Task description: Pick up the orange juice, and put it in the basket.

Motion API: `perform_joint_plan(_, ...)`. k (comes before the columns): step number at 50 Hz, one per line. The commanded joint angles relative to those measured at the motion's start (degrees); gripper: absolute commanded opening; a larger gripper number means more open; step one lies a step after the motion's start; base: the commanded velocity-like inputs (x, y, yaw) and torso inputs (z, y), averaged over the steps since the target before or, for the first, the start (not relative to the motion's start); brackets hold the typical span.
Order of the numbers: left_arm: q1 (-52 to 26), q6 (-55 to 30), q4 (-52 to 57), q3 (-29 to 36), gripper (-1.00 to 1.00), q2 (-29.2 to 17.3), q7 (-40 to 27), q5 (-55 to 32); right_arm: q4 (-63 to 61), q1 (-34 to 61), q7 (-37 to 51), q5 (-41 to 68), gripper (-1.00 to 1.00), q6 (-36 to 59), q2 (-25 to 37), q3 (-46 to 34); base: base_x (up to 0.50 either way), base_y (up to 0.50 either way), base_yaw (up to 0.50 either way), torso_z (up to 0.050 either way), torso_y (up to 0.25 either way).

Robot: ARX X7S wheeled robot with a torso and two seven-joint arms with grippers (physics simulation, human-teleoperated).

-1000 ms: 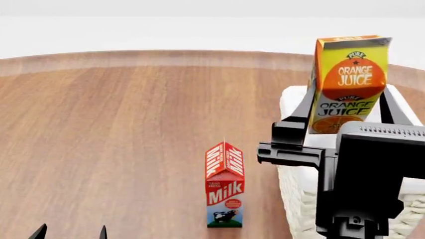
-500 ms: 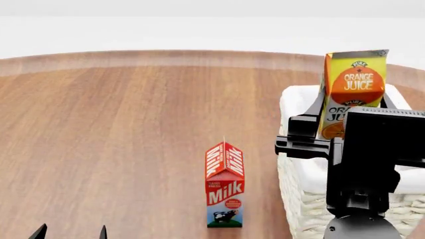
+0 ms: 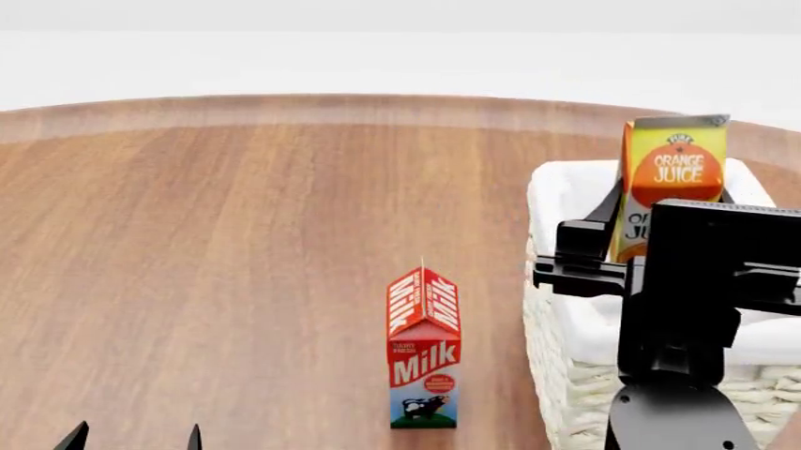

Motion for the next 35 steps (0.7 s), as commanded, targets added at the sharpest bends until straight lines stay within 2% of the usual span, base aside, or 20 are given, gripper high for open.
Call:
perform_joint_plan(1,-0.04,0.05,-0.02,0.14,1.0,-0.09,-0.11,-0.1,3.86,1.81,-1.02,-3.35,-1.0,-1.7,-0.43,-0.68,0.0,0.0,0.0,0.0,0.0)
perform_joint_plan(35,-0.17,0.21,-0.07,0.54,1.0,-0.36,-0.44,-0.37,22.44,10.26,-0.41,-6.45,-1.0,-4.62,-2.96,-2.34,0.0,0.0,0.0,0.0,0.001)
